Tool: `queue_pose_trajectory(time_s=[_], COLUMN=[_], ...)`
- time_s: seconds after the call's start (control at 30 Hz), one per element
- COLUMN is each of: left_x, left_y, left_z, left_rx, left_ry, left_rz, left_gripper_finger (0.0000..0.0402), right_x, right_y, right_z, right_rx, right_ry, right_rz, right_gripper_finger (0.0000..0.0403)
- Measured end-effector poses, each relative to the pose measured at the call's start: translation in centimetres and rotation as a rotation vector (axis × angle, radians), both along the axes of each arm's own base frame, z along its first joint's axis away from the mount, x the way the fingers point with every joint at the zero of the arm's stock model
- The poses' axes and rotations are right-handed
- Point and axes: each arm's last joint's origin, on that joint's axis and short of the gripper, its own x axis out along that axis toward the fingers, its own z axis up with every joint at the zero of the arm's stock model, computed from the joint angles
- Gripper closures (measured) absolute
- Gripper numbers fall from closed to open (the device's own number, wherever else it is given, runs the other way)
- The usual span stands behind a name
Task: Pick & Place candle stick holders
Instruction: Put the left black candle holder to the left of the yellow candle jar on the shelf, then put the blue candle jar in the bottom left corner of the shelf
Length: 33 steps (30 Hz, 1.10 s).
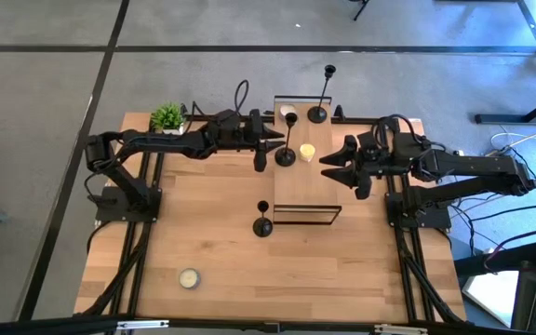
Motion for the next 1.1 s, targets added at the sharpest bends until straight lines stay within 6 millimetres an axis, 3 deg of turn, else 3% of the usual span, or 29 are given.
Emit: queue_pose_trajectory(time_s=[0.33, 0.8, 0.9, 1.1], left_x=[-0.5, -5.0, -5.6, -6.4], left_y=[-0.4, -2.7, -3.3, -4.5], left_z=[-0.1, 2.9, 2.7, 1.6], left_rx=[-0.039, -0.092, -0.165, -0.483], left_ry=[0.068, 0.252, 0.304, 0.430], left_rz=[-0.005, -0.024, -0.030, -0.124], left_gripper_finger=[0.0299, 0.0331, 0.0341, 0.0355], right_x=[0.0, 0.0, 0.0, 0.0], right_y=[0.0, 0.0, 0.0, 0.1], right_z=[-0.1, -0.1, -0.1, -0.1], right_rx=[0.000, 0.004, 0.007, 0.026], right_ry=[0.007, 0.007, 0.007, 0.009], right_rz=[0.000, 0.000, 0.000, 0.034], right_gripper_finger=[0.0176, 0.0176, 0.0176, 0.0176])
